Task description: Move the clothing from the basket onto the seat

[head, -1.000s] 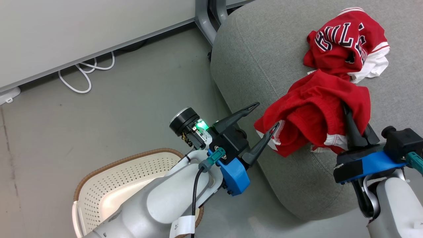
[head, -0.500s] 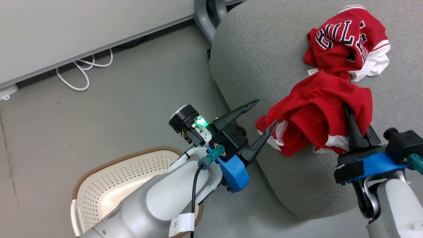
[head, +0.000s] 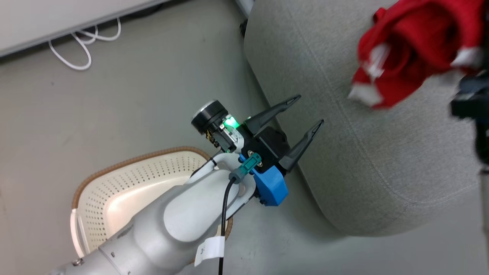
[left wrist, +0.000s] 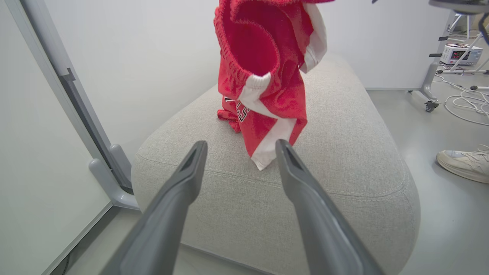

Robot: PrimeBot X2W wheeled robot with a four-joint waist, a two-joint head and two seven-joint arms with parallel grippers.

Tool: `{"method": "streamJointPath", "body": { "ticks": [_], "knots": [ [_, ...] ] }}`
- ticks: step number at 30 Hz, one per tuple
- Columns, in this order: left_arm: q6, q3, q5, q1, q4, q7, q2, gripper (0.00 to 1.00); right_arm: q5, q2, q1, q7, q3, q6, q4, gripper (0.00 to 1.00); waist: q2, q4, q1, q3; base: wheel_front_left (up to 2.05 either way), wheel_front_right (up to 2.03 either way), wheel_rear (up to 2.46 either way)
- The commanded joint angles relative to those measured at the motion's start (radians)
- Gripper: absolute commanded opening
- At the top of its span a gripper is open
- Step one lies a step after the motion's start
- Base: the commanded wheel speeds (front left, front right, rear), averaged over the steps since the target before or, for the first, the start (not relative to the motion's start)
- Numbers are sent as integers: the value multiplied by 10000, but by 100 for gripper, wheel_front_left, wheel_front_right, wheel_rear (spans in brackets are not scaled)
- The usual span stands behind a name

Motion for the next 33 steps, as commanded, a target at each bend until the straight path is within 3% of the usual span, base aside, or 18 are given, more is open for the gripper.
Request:
{"method": "streamJointPath", "body": {
  "ticks": [1,7,9,14,17,23,33],
  "knots": [
    [4,-15,95,-276,-64,67,128,100,78,-258,-595,-10,-267,1,-179,0,0,136,0,630,0,0,0],
    [-7,-94,385,-874,-299,337,364,100,343,-1272,-2508,-9,-2035,1,-507,0,0,360,0,1821,0,0,0],
    [-39,-160,503,-1109,-409,503,444,100,322,-1877,-3104,-10,-2718,-2,-381,0,0,455,0,2231,0,0,0],
    [-11,-176,691,-1536,-706,699,677,100,618,-3241,-4116,-9,-3948,1,588,0,0,564,0,3099,0,0,0],
    [-17,-234,751,-1686,-830,805,790,100,528,-3665,-4393,-10,-4287,1,1226,0,0,550,0,3445,0,0,0],
    [20,-299,819,-1875,-1075,946,958,100,269,-3242,-4166,-12,-4442,1,2188,0,0,458,0,3940,0,0,0],
    [74,-357,859,-2066,-1283,1021,1050,100,-52,-1592,-3267,-10,-4532,1,2653,0,0,438,0,4304,0,0,0]
  ]
}}
